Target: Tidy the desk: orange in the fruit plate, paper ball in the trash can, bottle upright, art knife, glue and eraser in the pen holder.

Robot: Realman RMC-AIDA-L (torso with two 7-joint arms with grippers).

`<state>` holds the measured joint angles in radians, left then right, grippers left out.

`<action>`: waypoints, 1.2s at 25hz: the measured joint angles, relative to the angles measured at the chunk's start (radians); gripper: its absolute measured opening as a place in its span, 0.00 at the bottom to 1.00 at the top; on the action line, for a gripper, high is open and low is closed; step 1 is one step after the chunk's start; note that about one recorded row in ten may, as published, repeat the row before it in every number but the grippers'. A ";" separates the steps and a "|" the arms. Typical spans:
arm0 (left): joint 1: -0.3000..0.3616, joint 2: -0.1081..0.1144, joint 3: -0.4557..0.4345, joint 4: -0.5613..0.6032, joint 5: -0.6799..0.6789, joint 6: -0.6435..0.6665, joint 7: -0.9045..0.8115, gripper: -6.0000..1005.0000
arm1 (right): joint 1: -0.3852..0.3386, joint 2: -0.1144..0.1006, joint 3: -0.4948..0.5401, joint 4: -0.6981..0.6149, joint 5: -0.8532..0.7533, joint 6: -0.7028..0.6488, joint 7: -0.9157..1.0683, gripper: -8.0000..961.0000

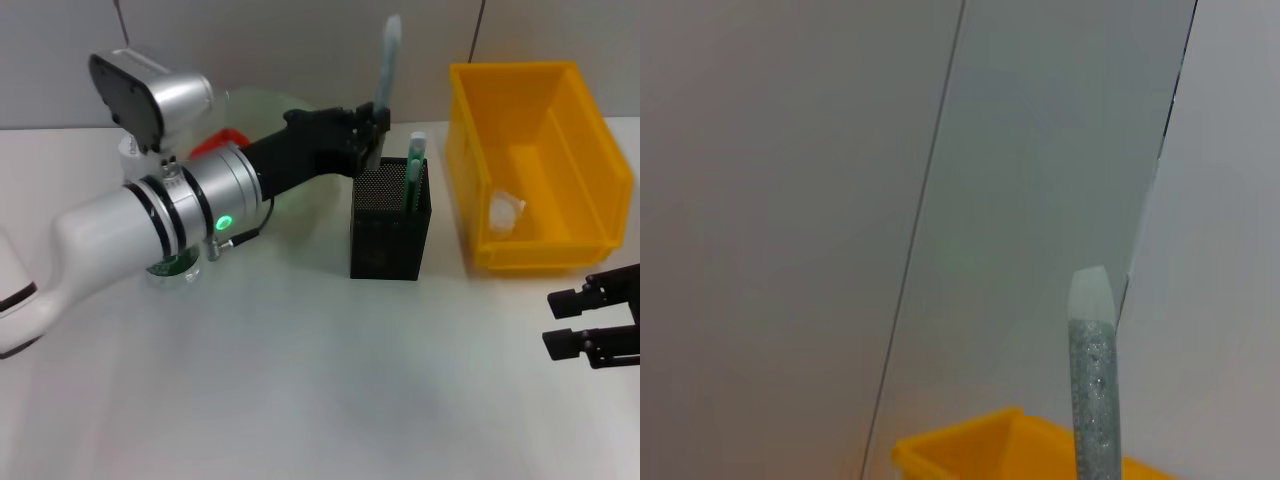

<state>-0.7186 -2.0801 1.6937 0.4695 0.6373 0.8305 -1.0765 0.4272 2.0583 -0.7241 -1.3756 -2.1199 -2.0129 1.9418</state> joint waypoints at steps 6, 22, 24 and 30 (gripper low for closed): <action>-0.016 0.000 0.074 0.008 -0.040 -0.046 0.004 0.14 | 0.017 -0.007 -0.003 0.048 0.000 0.014 -0.008 0.55; -0.025 0.000 0.128 0.021 -0.095 -0.107 0.026 0.37 | 0.023 -0.009 -0.005 0.078 -0.007 0.027 -0.041 0.55; -0.019 0.000 0.127 0.024 -0.098 -0.103 0.026 0.41 | 0.023 -0.009 -0.005 0.078 -0.007 0.027 -0.042 0.55; 0.089 0.021 0.110 0.108 -0.076 0.096 0.027 0.58 | 0.022 -0.009 -0.004 0.078 -0.006 0.025 -0.064 0.55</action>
<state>-0.6293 -2.0594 1.8032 0.5779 0.5615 0.9262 -1.0492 0.4494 2.0493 -0.7281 -1.2978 -2.1259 -1.9875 1.8779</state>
